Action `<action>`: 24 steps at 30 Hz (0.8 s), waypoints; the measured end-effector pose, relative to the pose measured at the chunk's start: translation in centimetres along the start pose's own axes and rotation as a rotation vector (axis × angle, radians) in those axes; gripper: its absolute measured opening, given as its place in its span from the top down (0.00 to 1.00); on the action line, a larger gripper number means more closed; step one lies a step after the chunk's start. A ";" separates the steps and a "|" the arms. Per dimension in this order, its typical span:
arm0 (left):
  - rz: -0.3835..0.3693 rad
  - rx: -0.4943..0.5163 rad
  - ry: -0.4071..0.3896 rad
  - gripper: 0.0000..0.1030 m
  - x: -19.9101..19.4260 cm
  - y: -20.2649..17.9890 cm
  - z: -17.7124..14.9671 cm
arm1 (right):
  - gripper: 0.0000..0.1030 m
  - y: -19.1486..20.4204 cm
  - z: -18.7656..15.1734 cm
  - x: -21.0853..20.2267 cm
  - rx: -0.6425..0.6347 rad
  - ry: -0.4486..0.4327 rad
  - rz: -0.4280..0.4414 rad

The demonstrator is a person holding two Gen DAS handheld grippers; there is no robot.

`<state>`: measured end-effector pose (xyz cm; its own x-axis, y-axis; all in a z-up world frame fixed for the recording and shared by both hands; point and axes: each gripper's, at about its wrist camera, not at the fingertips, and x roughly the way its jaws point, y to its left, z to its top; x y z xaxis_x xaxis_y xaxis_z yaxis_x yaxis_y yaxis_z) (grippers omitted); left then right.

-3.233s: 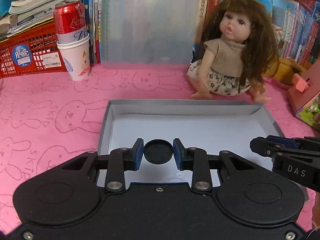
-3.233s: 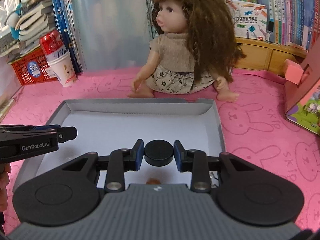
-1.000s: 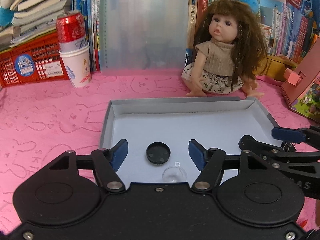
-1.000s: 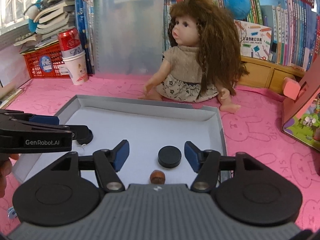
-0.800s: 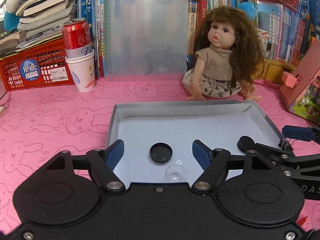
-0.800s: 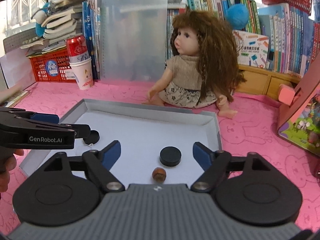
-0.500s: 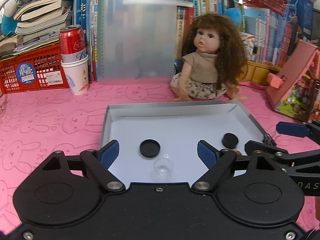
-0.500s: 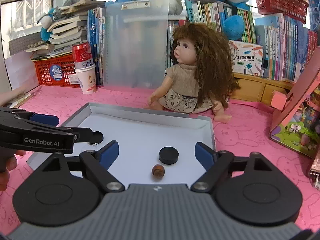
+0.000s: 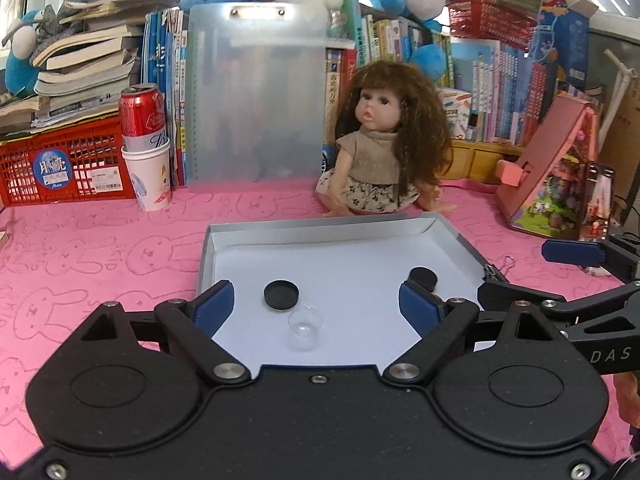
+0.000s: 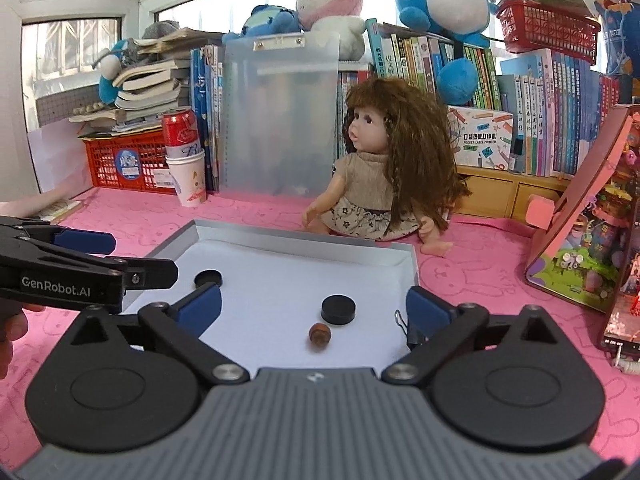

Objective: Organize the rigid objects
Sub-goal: 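Withdraw both open tools from the tray toward the objects on the table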

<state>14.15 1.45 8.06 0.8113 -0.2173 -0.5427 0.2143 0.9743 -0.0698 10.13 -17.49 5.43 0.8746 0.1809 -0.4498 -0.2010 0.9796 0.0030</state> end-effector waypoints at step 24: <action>-0.060 0.055 -0.029 0.13 -4.9 -1.4 -4.1 | 0.00 0.1 -4.0 -4.7 -0.036 -0.041 0.001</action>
<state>7.68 1.41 7.35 0.8113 -0.2775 -0.5145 0.2916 0.9549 -0.0551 4.24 -18.58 4.00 0.8917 0.1863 -0.4124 -0.2172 0.9757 -0.0290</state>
